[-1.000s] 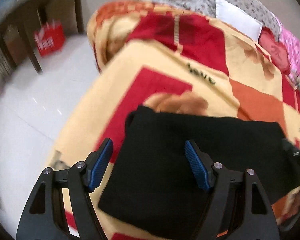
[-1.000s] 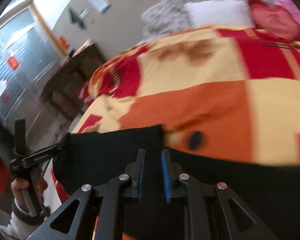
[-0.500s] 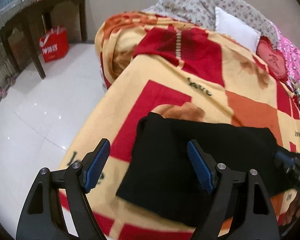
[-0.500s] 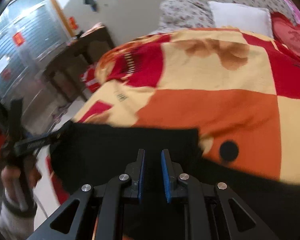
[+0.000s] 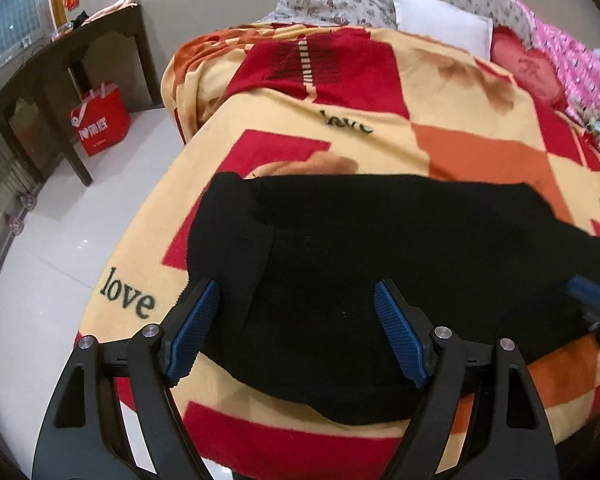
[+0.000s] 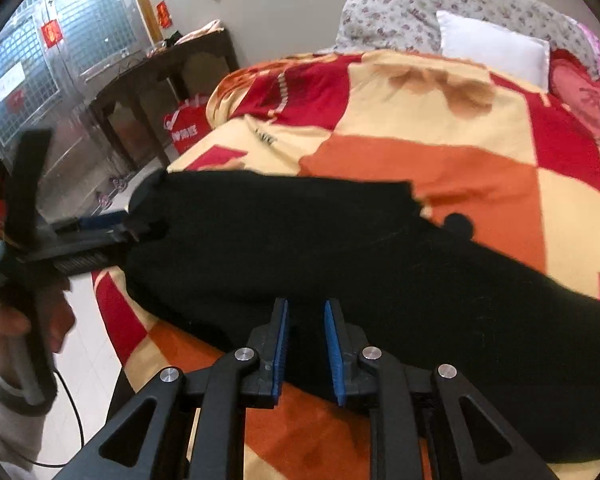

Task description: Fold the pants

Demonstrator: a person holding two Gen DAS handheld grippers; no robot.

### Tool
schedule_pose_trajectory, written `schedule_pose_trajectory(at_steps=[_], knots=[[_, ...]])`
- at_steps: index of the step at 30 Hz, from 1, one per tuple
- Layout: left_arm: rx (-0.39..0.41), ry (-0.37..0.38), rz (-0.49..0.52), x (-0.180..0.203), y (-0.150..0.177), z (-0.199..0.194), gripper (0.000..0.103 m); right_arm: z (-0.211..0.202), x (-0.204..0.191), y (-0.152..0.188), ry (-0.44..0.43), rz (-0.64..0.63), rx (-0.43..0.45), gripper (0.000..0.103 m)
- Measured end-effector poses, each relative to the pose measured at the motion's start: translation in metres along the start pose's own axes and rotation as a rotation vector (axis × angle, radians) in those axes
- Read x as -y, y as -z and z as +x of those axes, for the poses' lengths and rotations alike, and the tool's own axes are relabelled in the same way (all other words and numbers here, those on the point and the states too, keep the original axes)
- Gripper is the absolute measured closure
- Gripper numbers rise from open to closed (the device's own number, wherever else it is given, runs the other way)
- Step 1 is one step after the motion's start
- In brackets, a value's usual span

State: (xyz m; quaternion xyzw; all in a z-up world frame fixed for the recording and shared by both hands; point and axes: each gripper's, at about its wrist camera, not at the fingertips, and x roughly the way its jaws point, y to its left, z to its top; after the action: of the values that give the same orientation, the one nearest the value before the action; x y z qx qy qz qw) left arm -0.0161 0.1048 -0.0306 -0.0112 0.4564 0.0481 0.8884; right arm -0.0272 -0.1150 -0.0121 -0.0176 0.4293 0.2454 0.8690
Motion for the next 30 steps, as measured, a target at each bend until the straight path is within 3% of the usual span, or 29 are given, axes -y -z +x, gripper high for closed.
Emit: schedule_pose_trajectory(at_steps=[5,8,12,19,21,25,27,30], knots=[[0.005,-0.019,0.014,0.001,0.001,0.005,0.019,0.006,0.02,0.002,0.07,0.079,0.014,0.081],[0.007,-0.027,0.019,0.002,0.002,0.002,0.019,0.011,0.028,0.006,0.06,0.098,0.035,0.081],[0.015,0.008,-0.004,0.001,0.0,-0.014,0.019,0.002,0.031,0.003,0.042,0.11,0.019,0.079],[0.048,0.053,-0.018,0.008,0.004,-0.031,0.019,-0.02,0.064,0.019,0.139,0.154,0.033,0.074],[0.042,0.059,-0.021,0.012,0.007,-0.027,0.019,-0.018,0.073,0.026,0.126,0.173,0.045,0.073],[0.013,-0.039,0.066,0.032,0.016,-0.01,0.018,-0.025,0.079,0.028,0.089,0.202,0.038,0.072],[0.022,-0.051,0.074,0.035,0.018,-0.014,0.018,-0.034,0.085,0.034,0.113,0.209,0.041,0.072],[0.028,0.02,0.067,0.04,0.017,-0.027,0.018,-0.049,0.097,0.048,0.177,0.21,0.04,0.072]])
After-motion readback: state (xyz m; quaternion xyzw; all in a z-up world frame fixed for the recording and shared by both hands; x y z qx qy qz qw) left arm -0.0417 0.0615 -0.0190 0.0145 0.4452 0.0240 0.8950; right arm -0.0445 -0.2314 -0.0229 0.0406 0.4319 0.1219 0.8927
